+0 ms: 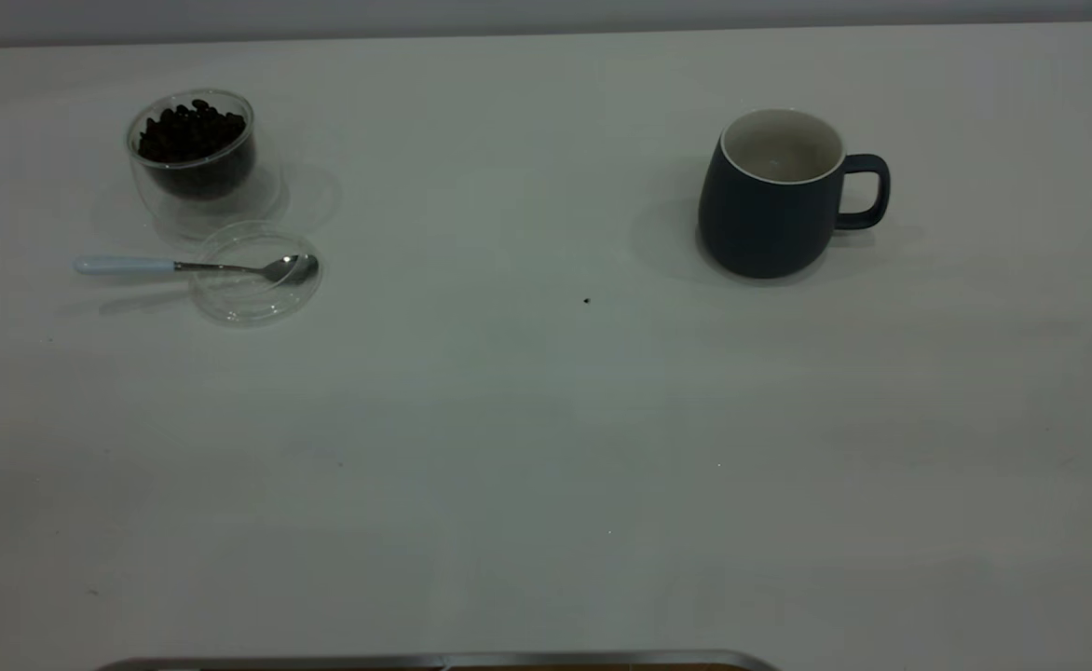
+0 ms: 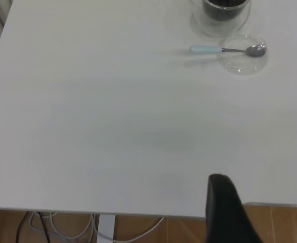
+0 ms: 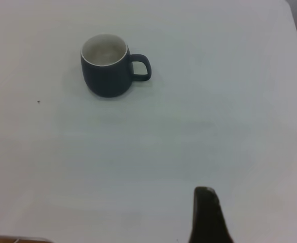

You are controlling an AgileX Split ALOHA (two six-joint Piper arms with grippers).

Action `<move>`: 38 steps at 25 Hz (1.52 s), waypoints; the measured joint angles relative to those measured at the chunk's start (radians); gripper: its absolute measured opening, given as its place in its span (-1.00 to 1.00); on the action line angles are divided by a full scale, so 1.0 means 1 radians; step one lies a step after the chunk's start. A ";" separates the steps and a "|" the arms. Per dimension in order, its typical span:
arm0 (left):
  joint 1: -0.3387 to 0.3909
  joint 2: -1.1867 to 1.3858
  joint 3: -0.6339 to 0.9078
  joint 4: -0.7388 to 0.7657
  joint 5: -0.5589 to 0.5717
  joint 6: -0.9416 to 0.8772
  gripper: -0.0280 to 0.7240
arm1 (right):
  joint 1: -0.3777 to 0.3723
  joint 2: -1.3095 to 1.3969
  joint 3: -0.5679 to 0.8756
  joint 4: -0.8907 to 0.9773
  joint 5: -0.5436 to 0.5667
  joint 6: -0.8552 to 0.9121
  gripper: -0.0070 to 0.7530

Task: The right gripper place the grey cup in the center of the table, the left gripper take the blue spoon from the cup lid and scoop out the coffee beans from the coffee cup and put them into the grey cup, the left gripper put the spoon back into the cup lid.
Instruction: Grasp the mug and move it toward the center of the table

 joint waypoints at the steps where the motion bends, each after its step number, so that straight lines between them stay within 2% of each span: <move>1: 0.000 0.000 0.000 0.000 0.000 0.000 0.26 | 0.000 0.000 0.000 0.010 -0.001 0.012 0.41; 3: 0.000 0.000 0.000 0.000 0.000 0.000 0.26 | 0.000 0.005 -0.003 0.038 -0.016 0.038 0.41; 6: 0.000 0.000 0.000 0.000 0.000 0.000 0.26 | 0.000 0.042 -0.009 0.099 -0.095 0.053 0.41; 9: 0.000 0.000 0.000 0.000 0.000 0.000 0.26 | 0.000 0.120 -0.009 0.171 -0.220 0.047 0.41; 12: 0.000 0.000 0.000 0.000 0.000 0.000 0.26 | 0.000 0.245 -0.009 0.256 -0.340 -0.050 0.41; 15: 0.000 0.000 0.000 0.000 0.000 -0.003 0.26 | 0.000 0.405 -0.009 0.309 -0.442 -0.244 0.41; 20: 0.000 0.000 0.000 0.000 0.001 -0.002 0.26 | 0.000 0.690 -0.009 0.447 -0.604 -0.703 0.41; 26: 0.000 0.000 0.000 0.000 0.001 -0.002 0.26 | 0.000 1.053 -0.023 0.938 -0.831 -1.200 0.41; 32: 0.000 0.000 0.000 0.000 0.001 -0.002 0.26 | 0.000 1.436 -0.151 1.355 -0.875 -1.737 0.41; 35: 0.000 0.000 0.000 0.000 0.001 -0.002 0.26 | 0.000 1.603 -0.243 1.434 -0.849 -1.948 0.41; 38: 0.000 0.000 0.000 0.000 0.001 -0.002 0.26 | 0.000 1.777 -0.342 1.443 -0.780 -2.051 0.41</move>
